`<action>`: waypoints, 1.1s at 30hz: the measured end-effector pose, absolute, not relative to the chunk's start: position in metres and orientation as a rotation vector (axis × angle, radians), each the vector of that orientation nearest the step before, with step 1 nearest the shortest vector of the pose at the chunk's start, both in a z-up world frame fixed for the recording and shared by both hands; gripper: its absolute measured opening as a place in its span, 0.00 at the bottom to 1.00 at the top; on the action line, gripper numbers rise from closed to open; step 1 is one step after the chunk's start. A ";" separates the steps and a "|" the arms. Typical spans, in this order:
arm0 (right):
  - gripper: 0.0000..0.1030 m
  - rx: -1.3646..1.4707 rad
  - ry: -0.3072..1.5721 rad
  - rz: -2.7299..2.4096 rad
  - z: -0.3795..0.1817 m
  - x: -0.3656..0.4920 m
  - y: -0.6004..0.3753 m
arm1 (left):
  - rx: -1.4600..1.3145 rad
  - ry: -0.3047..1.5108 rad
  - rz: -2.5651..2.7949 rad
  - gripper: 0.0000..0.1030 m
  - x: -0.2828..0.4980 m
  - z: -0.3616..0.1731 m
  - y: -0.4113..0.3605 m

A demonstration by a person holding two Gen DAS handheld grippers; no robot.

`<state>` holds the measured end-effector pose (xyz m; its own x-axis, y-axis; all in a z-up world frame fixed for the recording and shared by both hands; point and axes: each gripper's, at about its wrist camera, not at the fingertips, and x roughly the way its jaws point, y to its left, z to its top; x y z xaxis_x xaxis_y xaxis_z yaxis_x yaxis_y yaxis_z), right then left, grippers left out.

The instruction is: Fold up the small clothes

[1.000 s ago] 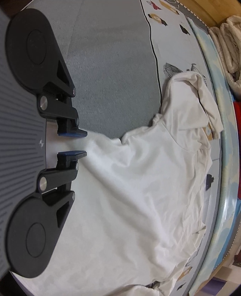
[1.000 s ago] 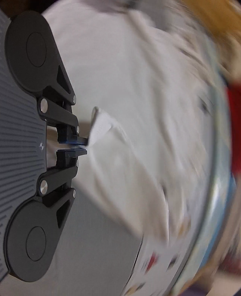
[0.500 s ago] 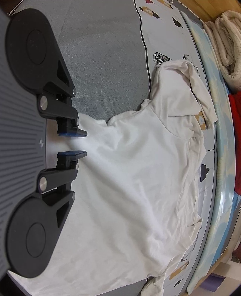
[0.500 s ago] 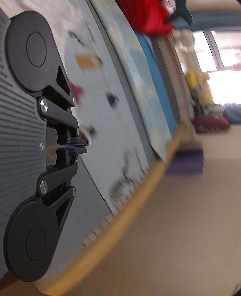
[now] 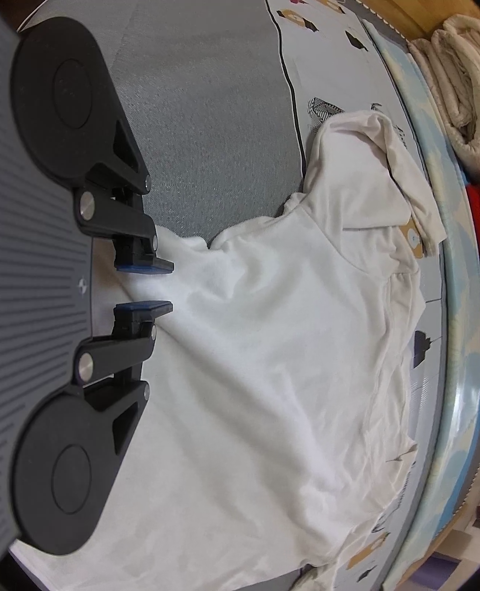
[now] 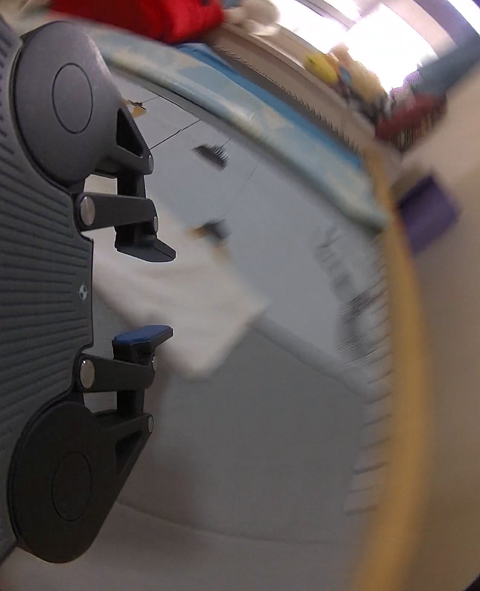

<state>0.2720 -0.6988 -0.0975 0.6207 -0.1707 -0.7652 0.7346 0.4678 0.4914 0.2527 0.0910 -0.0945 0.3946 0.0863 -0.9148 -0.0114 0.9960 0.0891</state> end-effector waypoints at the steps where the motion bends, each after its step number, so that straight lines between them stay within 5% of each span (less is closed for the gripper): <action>1: 0.39 0.963 0.702 -0.628 -0.109 0.272 -0.695 | 0.080 1.167 0.061 0.16 0.253 -0.096 0.090; 6: 0.36 0.968 0.613 -0.678 -0.126 0.284 -0.687 | 0.087 1.180 0.070 0.16 0.258 -0.102 0.090; 7: 0.14 0.941 0.614 -0.693 -0.127 0.290 -0.687 | 0.089 1.180 0.072 0.16 0.259 -0.102 0.089; 8: 0.03 0.916 0.616 -0.712 -0.127 0.294 -0.687 | 0.091 1.180 0.072 0.16 0.260 -0.102 0.088; 16: 0.02 0.753 0.460 -0.844 -0.093 0.339 -0.734 | 0.107 1.173 0.047 0.16 0.262 -0.100 0.087; 21: 0.07 0.758 0.555 -0.862 -0.098 0.333 -0.737 | 0.075 1.171 0.044 0.16 0.264 -0.095 0.093; 23: 0.17 0.749 0.572 -0.832 -0.098 0.321 -0.718 | 0.055 1.162 0.039 0.19 0.264 -0.090 0.095; 33: 0.17 0.624 0.628 -0.249 -0.027 0.279 -0.542 | -0.049 1.098 0.025 0.23 0.237 -0.064 0.119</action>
